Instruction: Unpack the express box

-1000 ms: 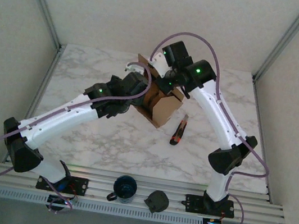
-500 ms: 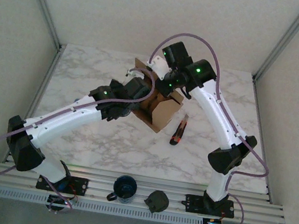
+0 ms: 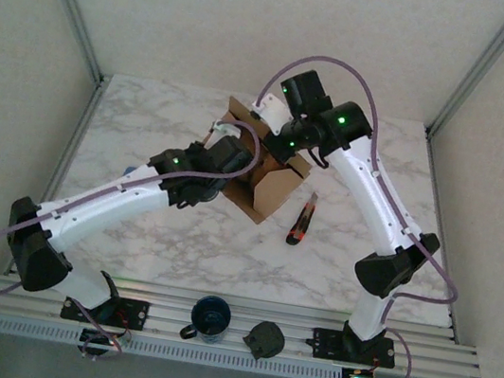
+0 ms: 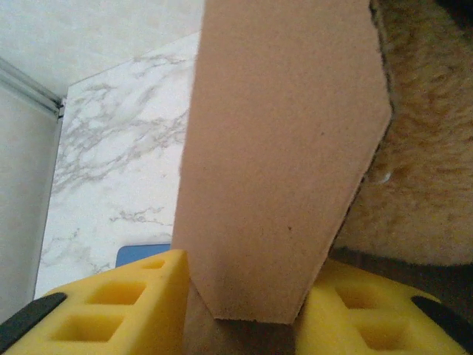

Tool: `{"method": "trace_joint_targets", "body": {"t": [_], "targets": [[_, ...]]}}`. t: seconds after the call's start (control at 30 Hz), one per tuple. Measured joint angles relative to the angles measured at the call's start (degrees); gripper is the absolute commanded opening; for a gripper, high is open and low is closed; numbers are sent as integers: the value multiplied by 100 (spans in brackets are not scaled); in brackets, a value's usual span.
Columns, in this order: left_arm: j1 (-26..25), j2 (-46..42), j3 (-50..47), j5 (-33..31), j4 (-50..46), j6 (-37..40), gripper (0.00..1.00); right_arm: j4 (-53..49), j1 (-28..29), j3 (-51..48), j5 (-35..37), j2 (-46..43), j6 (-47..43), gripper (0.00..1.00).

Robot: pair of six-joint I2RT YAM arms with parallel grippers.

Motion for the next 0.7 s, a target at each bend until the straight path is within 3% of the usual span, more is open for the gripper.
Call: {"method": "trace_joint_targets", "body": {"t": [0.2,0.37,0.47,0.5,0.57,0.63,0.7], "targets": [[0,-400,0,-98,-20,59,21,24,-179,-262,-173,-192,-2,0],[2,-704,-7,-9,44,179,0,94,-216,-413,-345,-334,0,0],[2,-800,-46,87,111,249,0,205,-216,-435,-385,-343,26,0],[7,-811,-66,103,140,254,0,240,-216,-450,-382,-343,48,9],[11,-813,-107,127,203,251,0,291,-216,-494,-313,-343,216,55],[11,-811,-146,168,229,249,0,328,-223,-501,-164,-339,485,78],[11,-813,-151,212,251,238,0,352,-238,-492,-17,-339,870,82]]}}
